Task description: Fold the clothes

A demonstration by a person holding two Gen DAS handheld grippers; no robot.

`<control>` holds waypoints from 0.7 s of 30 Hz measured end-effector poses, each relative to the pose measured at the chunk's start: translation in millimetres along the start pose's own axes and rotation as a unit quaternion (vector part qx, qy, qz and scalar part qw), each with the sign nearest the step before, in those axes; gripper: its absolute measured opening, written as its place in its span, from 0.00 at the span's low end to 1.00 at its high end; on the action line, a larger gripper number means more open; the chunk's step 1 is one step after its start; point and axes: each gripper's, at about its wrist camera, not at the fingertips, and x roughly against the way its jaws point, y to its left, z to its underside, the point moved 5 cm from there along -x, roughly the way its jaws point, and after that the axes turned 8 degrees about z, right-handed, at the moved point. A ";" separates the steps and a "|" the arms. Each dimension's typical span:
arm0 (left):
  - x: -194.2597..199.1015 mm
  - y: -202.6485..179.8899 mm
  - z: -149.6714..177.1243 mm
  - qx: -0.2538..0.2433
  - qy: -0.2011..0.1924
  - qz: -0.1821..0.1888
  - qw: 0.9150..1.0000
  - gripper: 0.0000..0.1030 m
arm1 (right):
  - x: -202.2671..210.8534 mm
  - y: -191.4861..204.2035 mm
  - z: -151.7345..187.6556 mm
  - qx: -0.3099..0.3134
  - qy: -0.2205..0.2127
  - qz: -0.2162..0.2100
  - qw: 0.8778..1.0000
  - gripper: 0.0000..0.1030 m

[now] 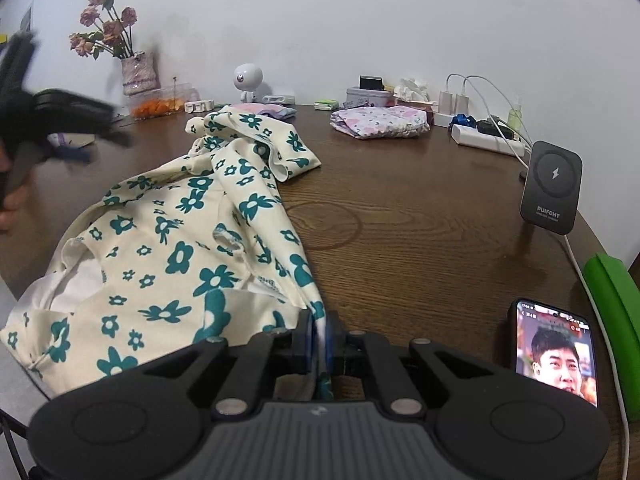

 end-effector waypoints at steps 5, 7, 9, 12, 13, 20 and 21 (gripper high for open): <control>-58.9 -18.3 -1.0 -0.079 0.056 -0.003 0.995 0.60 | -1.5 1.6 -1.0 0.006 0.002 0.004 1.000 0.04; -66.9 -1.2 -3.0 -0.055 0.068 -0.005 0.996 0.35 | -1.8 0.7 -1.5 0.005 0.004 0.004 1.000 0.04; -59.7 29.8 -6.1 0.005 0.058 -0.015 0.998 0.15 | -1.7 0.1 -1.6 0.003 0.006 0.003 1.000 0.04; -39.5 88.2 -2.0 0.144 0.038 -0.014 0.989 0.16 | -5.0 -3.5 -4.6 -0.003 0.011 -0.001 1.000 0.04; -34.4 103.9 1.8 0.177 0.033 -0.020 0.983 0.17 | -6.5 -4.5 -5.8 -0.005 0.013 -0.002 1.000 0.04; -4.3 105.8 3.0 0.125 -0.011 -0.046 0.991 0.67 | -24.1 -7.0 -29.1 -0.009 0.040 0.004 0.999 0.11; -5.0 98.8 -2.4 0.098 -0.016 -0.040 0.994 0.76 | -23.9 -3.2 -38.1 -0.002 0.031 0.004 1.000 0.12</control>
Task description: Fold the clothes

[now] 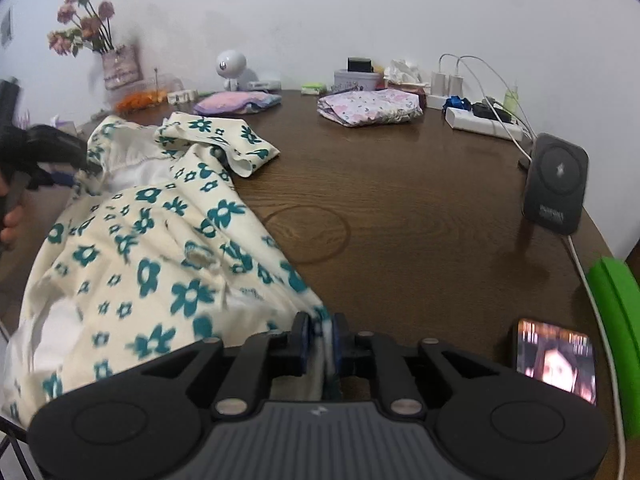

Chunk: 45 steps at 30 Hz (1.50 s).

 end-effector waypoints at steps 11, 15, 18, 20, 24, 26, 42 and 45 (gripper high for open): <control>-55.9 10.7 -3.7 -0.052 0.064 0.009 0.997 0.42 | -86.8 152.6 -111.6 0.182 -0.040 -0.074 0.980 0.42; -55.5 24.9 -2.5 -0.039 0.072 0.012 0.997 0.28 | -132.5 158.7 -133.3 0.179 0.002 -0.077 0.981 0.05; -56.0 21.7 2.9 -0.057 0.065 0.002 0.996 0.28 | -147.5 105.5 -174.4 0.037 0.017 -0.091 0.995 0.04; -56.2 16.2 5.8 -0.074 0.064 -0.010 0.995 0.28 | -173.2 66.6 -189.1 -0.036 0.036 -0.062 0.997 0.06; -55.9 15.4 5.3 -0.070 0.069 0.002 0.995 0.40 | -177.6 15.9 -181.7 -0.113 0.056 -0.054 0.991 0.14; -51.8 17.9 -1.6 -0.051 0.073 0.024 0.996 0.43 | -147.0 4.5 -170.5 -0.117 0.030 -0.052 0.991 0.32; -170.9 -99.1 -66.3 -0.356 0.086 0.039 0.930 0.09 | 11.9 40.2 5.0 -0.017 0.042 -0.035 0.998 0.37; -187.3 -72.9 -74.7 -0.281 0.108 0.014 0.954 0.00 | 11.7 36.4 6.0 -0.008 0.041 -0.045 0.998 0.37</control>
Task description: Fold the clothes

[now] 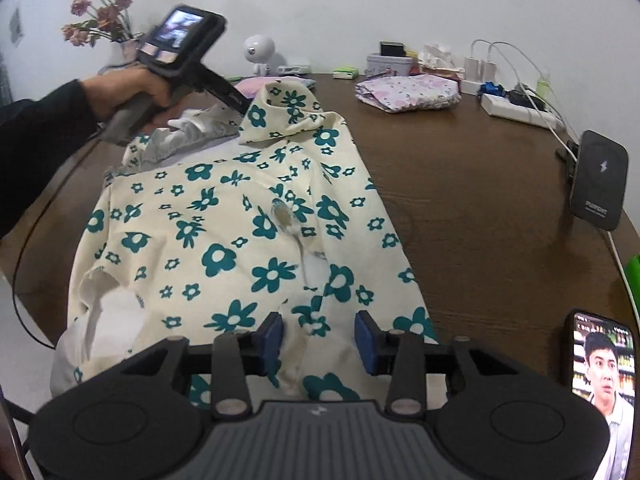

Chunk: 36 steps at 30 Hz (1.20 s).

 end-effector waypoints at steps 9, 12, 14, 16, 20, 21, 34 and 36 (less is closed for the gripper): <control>55.4 101.5 71.1 0.164 -0.003 -0.064 0.984 0.01 | -59.0 -29.6 -51.6 0.018 -0.008 0.118 0.993 0.30; 91.3 82.9 64.7 0.136 -0.067 -0.010 0.988 0.32 | -49.4 -23.4 -70.4 0.015 -0.032 0.107 0.994 0.25; 96.1 55.8 53.0 0.071 -0.089 0.010 0.993 0.67 | -29.0 -8.7 -69.3 0.010 -0.050 0.060 0.997 0.26; 87.4 23.3 42.4 -0.003 -0.103 0.039 0.994 0.76 | -13.3 7.3 -57.8 0.009 -0.050 0.017 0.999 0.28; 50.5 -17.4 33.3 -0.107 -0.078 0.040 0.990 0.77 | 1.0 23.1 -21.3 0.016 -0.025 0.007 1.000 0.29; 42.4 -23.3 32.0 -0.124 -0.076 0.037 0.989 0.75 | 3.2 21.6 -14.3 0.012 -0.017 0.010 1.000 0.29; 39.5 94.4 60.9 0.094 -0.044 -0.071 0.992 0.00 | -7.7 -2.7 -3.2 0.005 0.009 0.018 1.000 0.29; 52.8 120.7 84.9 0.119 -0.037 -0.096 0.988 0.00 | -13.1 -8.7 -8.9 -0.001 0.009 0.020 1.000 0.26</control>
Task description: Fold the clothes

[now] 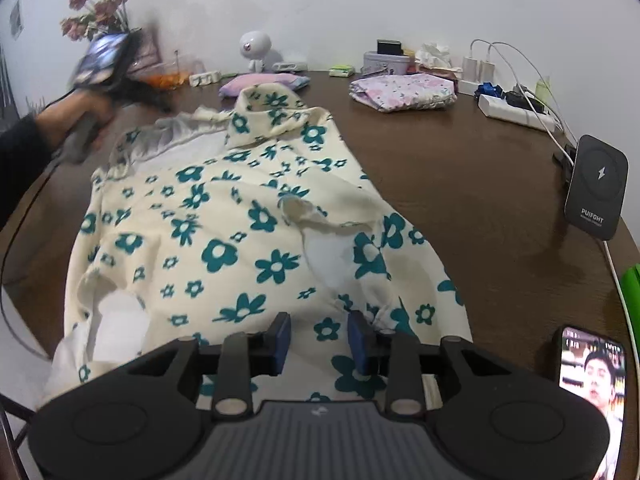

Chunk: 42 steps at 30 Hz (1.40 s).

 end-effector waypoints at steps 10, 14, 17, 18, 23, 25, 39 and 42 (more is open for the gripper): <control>57.5 -34.2 11.2 -0.083 -0.066 0.073 0.992 0.61 | -44.6 -18.1 -43.9 0.028 0.004 0.041 0.999 0.30; 24.5 -94.7 -5.3 -0.205 -0.055 0.068 0.975 0.63 | -67.7 -31.4 -67.4 0.028 0.010 0.061 0.998 0.36; -12.9 -112.3 -16.7 -0.222 -0.024 0.066 0.973 0.61 | -83.4 -38.9 -84.2 0.020 0.017 0.075 0.997 0.36; -17.7 -111.0 -20.1 -0.210 -0.020 0.075 0.975 0.49 | -88.6 -41.3 -89.8 0.017 0.019 0.080 0.996 0.36; -25.3 -69.2 -39.3 -0.067 -0.014 0.089 0.994 0.01 | -99.7 -43.9 -100.5 0.024 0.016 0.089 0.996 0.36; -25.2 -39.5 -32.5 -0.012 -0.003 0.085 0.996 0.01 | -102.9 -44.3 -103.5 0.028 0.014 0.088 0.996 0.36; 126.4 83.6 91.9 0.209 -0.006 0.049 0.977 0.08 | -115.1 -53.0 -121.4 0.055 0.032 0.074 0.995 0.42; 147.6 70.6 86.7 0.164 -0.042 0.051 0.984 0.47 | -79.0 -25.3 -118.3 0.087 -0.011 0.067 0.994 0.31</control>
